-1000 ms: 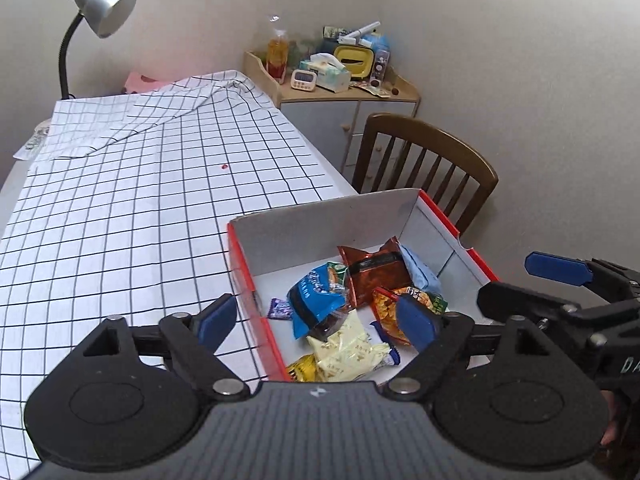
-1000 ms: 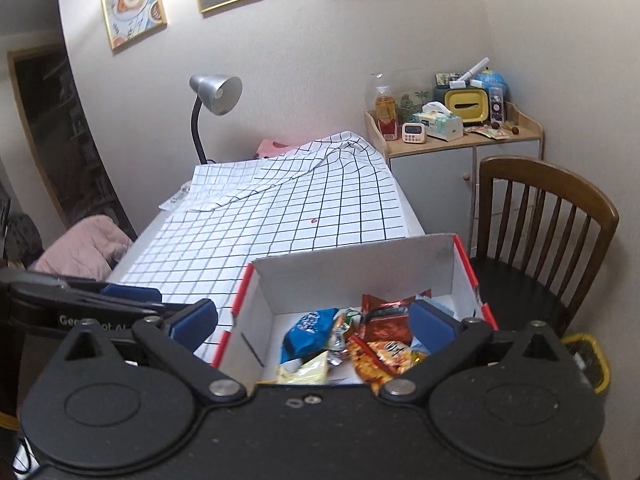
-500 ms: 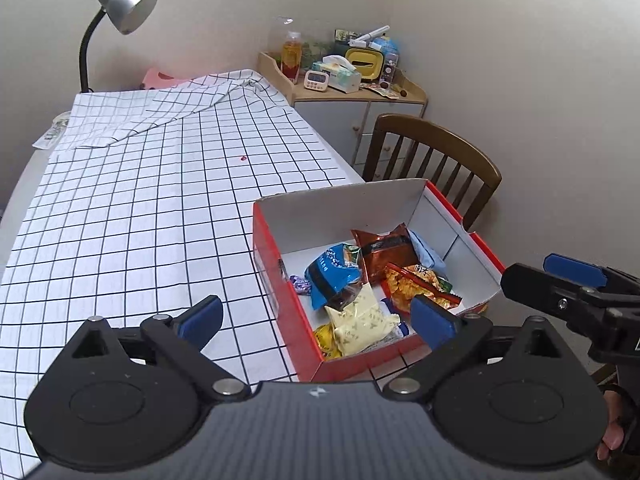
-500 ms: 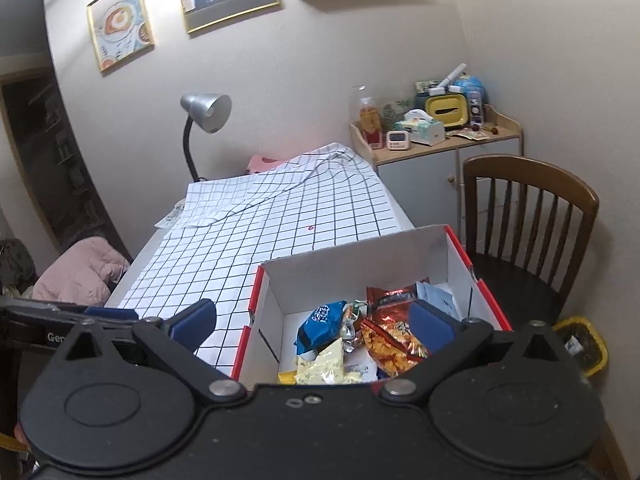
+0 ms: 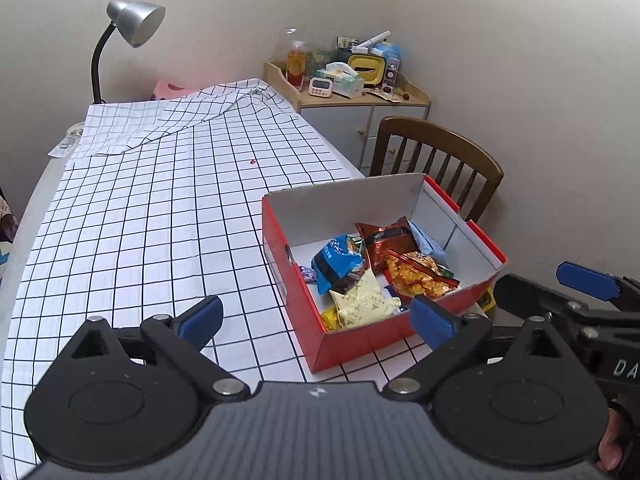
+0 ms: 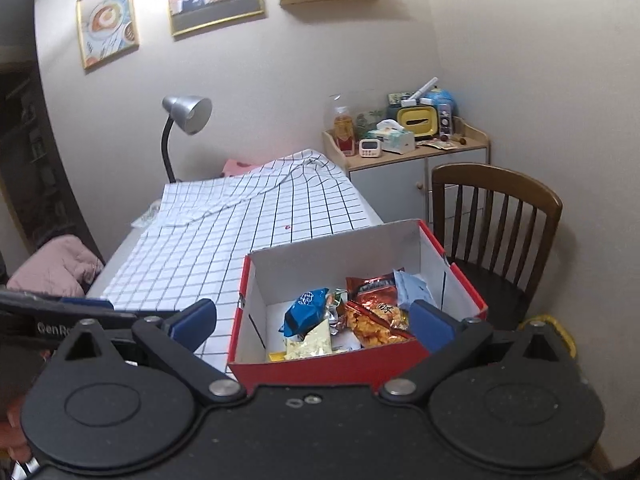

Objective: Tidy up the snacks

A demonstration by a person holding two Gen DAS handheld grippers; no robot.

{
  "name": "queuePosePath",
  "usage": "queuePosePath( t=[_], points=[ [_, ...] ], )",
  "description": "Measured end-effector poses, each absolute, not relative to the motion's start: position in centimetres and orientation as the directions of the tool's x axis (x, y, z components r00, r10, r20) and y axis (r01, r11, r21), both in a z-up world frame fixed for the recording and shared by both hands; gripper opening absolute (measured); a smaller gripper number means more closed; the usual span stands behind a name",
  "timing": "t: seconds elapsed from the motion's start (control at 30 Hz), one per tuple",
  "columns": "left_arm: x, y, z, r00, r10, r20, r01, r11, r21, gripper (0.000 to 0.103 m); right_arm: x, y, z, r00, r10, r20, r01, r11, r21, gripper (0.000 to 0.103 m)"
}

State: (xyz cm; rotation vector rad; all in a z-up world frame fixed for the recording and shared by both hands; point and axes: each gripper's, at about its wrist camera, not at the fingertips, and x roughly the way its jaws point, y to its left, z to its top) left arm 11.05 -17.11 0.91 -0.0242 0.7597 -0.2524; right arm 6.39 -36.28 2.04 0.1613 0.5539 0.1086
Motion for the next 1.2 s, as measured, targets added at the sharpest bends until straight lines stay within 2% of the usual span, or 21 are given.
queuePosePath(
  t=[0.3,1.2],
  points=[
    [10.0,-17.2,1.1,0.715,-0.226,-0.661,0.201,0.973,-0.115,0.100,5.0,-36.1,1.6,0.860,0.068,-0.506,0.007,0.989,0.145,0.103],
    [8.7,-17.2,1.7,0.745,-0.197,-0.637,0.182,0.979,-0.090,0.100,4.4,-35.9,1.8,0.867,0.041,-0.496,0.027,0.991,0.129,0.103]
  ],
)
